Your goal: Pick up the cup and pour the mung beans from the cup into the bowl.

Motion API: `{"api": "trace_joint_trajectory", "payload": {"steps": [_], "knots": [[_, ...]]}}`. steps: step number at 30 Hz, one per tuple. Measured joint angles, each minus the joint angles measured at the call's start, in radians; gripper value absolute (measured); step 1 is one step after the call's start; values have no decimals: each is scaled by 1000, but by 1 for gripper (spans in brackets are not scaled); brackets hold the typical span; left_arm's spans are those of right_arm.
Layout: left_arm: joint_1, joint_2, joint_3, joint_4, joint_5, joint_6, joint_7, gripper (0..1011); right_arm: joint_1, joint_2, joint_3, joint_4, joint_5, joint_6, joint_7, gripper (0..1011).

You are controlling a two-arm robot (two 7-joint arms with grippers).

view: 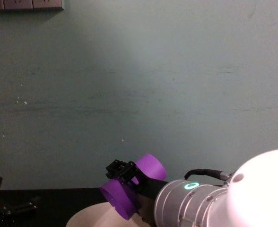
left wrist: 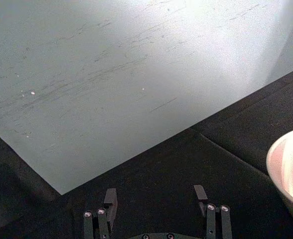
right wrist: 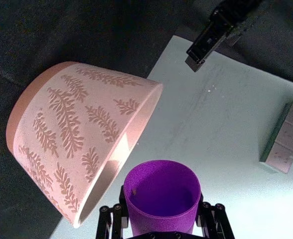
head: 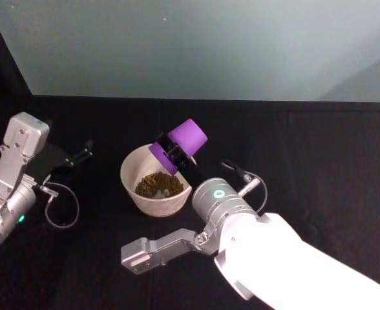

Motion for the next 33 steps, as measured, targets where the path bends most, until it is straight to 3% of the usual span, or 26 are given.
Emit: {"api": "trace_joint_trajectory", "payload": {"steps": [5,12,16,23,26,27,28,29,31,32,33], "knots": [[0,0,0,0,0,0,0,1000,8,-1,-24,5,-65,7,15,726],[0,0,0,0,0,0,0,1000,25,-1,-73,20,-193,21,35,726],[0,0,0,0,0,0,0,1000,27,-2,-83,22,-224,25,40,726],[0,0,0,0,0,0,0,1000,19,-3,-75,18,-223,25,40,726],[0,0,0,0,0,0,0,1000,8,-3,-54,7,-187,25,25,726],[0,0,0,0,0,0,0,1000,2,-4,-40,0,-163,25,14,726],[0,0,0,0,0,0,0,1000,-14,-6,-6,-15,-108,25,-12,726],[0,0,0,0,0,0,0,1000,-14,-6,-6,-15,-108,25,-12,726],[0,0,0,0,0,0,0,1000,-38,-11,47,-35,-28,23,-43,726],[0,0,0,0,0,0,0,1000,-59,-17,95,-51,41,15,-65,726],[0,0,0,0,0,0,0,1000,-66,-18,117,-57,81,14,-72,726]]}}
